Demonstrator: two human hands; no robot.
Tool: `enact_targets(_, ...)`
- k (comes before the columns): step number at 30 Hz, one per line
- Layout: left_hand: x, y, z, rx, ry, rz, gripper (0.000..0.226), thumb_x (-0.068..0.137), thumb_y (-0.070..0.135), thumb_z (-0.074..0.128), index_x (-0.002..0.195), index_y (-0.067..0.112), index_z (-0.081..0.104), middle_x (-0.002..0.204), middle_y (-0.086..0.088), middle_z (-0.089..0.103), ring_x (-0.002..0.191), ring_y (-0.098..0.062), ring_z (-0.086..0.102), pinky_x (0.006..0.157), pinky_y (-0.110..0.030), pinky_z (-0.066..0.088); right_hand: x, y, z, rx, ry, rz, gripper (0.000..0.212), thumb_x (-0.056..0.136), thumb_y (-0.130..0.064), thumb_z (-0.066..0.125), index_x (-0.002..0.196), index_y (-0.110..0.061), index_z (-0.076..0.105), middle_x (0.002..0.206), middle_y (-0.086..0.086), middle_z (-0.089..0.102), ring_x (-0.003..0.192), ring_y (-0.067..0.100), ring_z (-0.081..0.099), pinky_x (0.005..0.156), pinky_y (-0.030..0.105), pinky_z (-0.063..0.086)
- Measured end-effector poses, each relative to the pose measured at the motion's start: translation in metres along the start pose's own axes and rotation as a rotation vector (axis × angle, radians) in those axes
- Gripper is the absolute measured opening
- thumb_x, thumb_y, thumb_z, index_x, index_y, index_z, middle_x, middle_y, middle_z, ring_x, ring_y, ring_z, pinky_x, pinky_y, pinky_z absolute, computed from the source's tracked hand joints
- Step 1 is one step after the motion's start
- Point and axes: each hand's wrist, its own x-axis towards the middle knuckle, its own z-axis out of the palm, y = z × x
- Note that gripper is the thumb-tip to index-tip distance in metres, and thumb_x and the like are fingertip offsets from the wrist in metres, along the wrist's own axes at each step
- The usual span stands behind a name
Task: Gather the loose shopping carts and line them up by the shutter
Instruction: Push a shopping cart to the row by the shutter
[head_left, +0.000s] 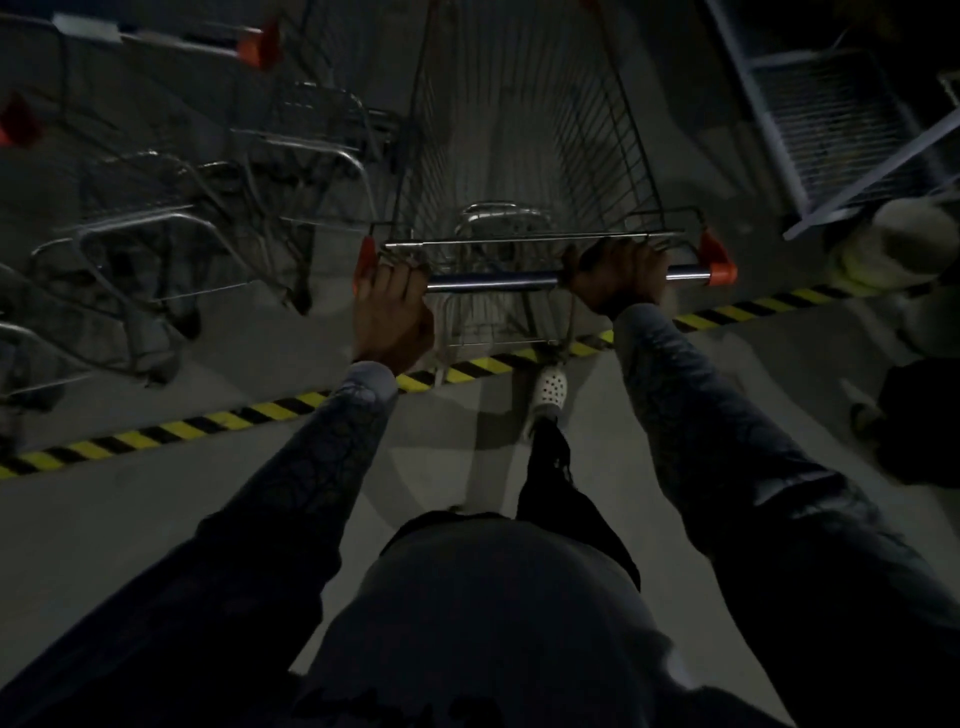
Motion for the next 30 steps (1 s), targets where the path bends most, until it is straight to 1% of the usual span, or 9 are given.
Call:
enact_targets(3,0.064,-0.002,0.021,0.016,0.008,-0.026,0.046,0.076,0.017,0.052,0.12,0.005,0.061,0.099,-0.011,0.057,0.094,-0.035,0.053,0.12,-0.054,0.021,0.077,0.011,-0.001,-0.018,0.006,-0.075,0.072,0.092,-0.061,0.024,0.11,-0.009,0.071,0.114,0.02,0.07,0.109,0.042,0.063,0.094,0.046,0.044)
enact_targets(9,0.179,-0.005,0.041,-0.004,-0.061,-0.067,0.07,0.065,0.02,0.056,0.132,-0.002,0.051,0.11,-0.02,0.057,0.11,-0.036,0.042,0.11,-0.064,0.033,0.236,0.025,-0.015,0.037,-0.062,-0.16,0.069,0.09,-0.063,0.024,0.112,-0.021,0.073,0.122,0.009,0.07,0.116,0.036,0.062,0.1,0.048,0.042)
enact_targets(12,0.226,-0.009,0.05,0.006,-0.153,-0.123,0.081,0.062,0.024,0.06,0.138,-0.001,0.046,0.12,-0.022,0.057,0.119,-0.036,0.045,0.116,-0.062,0.025,0.299,0.018,-0.015,0.065,-0.049,-0.196,0.065,0.088,-0.054,0.02,0.11,-0.021,0.073,0.118,0.009,0.071,0.116,0.035,0.062,0.109,0.057,0.033)
enact_targets(15,0.264,-0.017,0.064,0.002,-0.264,-0.23,0.096,0.059,0.032,0.074,0.145,0.003,0.04,0.14,-0.022,0.048,0.136,-0.036,0.038,0.123,-0.054,0.012,0.343,0.004,-0.005,0.081,0.177,-0.135,0.051,0.096,-0.042,0.03,0.102,-0.014,0.072,0.107,0.015,0.071,0.111,0.039,0.061,0.11,0.064,0.03)
enact_targets(19,0.316,-0.04,0.085,-0.009,-0.393,-0.299,0.119,0.06,0.045,0.081,0.155,0.006,0.022,0.16,-0.022,0.023,0.149,-0.037,0.017,0.121,-0.05,-0.007,0.366,-0.015,0.016,0.204,0.564,-0.133,0.037,0.104,-0.035,0.043,0.095,-0.013,0.071,0.098,0.015,0.07,0.099,0.038,0.063,0.103,0.053,0.04)
enact_targets(22,0.353,-0.064,0.097,-0.006,-0.477,-0.328,0.127,0.066,0.056,0.078,0.159,0.009,0.004,0.166,-0.018,0.001,0.153,-0.036,-0.002,0.118,-0.049,-0.016,0.388,-0.028,0.011,0.232,0.62,-0.11,0.037,0.104,-0.038,0.041,0.097,-0.014,0.069,0.099,0.01,0.068,0.099,0.032,0.061,0.103,0.052,0.038)
enact_targets(26,0.398,-0.099,0.099,0.009,-0.514,-0.269,0.132,0.064,0.056,0.082,0.159,0.006,0.005,0.166,-0.019,0.004,0.153,-0.037,0.0,0.122,-0.055,-0.004,0.429,-0.056,0.009,0.272,0.538,-0.046,0.041,0.103,-0.041,0.042,0.115,-0.015,0.07,0.123,0.011,0.068,0.121,0.032,0.059,0.112,0.055,0.028)
enact_targets(28,0.414,-0.115,0.104,0.007,-0.501,-0.251,0.131,0.062,0.054,0.083,0.159,0.007,0.007,0.165,-0.018,0.008,0.153,-0.037,0.002,0.122,-0.058,0.001,0.441,-0.065,0.011,0.367,0.463,-0.009,0.049,0.105,-0.043,0.039,0.14,-0.015,0.057,0.153,0.015,0.048,0.144,0.035,0.04,0.118,0.052,0.02)
enact_targets(30,0.424,-0.12,0.108,0.028,-0.505,-0.312,0.128,0.063,0.052,0.081,0.16,0.01,0.009,0.165,-0.02,0.008,0.152,-0.04,0.003,0.12,-0.063,-0.001,0.443,-0.068,0.016,0.445,0.473,-0.078,0.056,0.105,-0.039,0.041,0.154,-0.012,0.04,0.165,0.019,0.025,0.153,0.038,0.021,0.123,0.052,0.018)
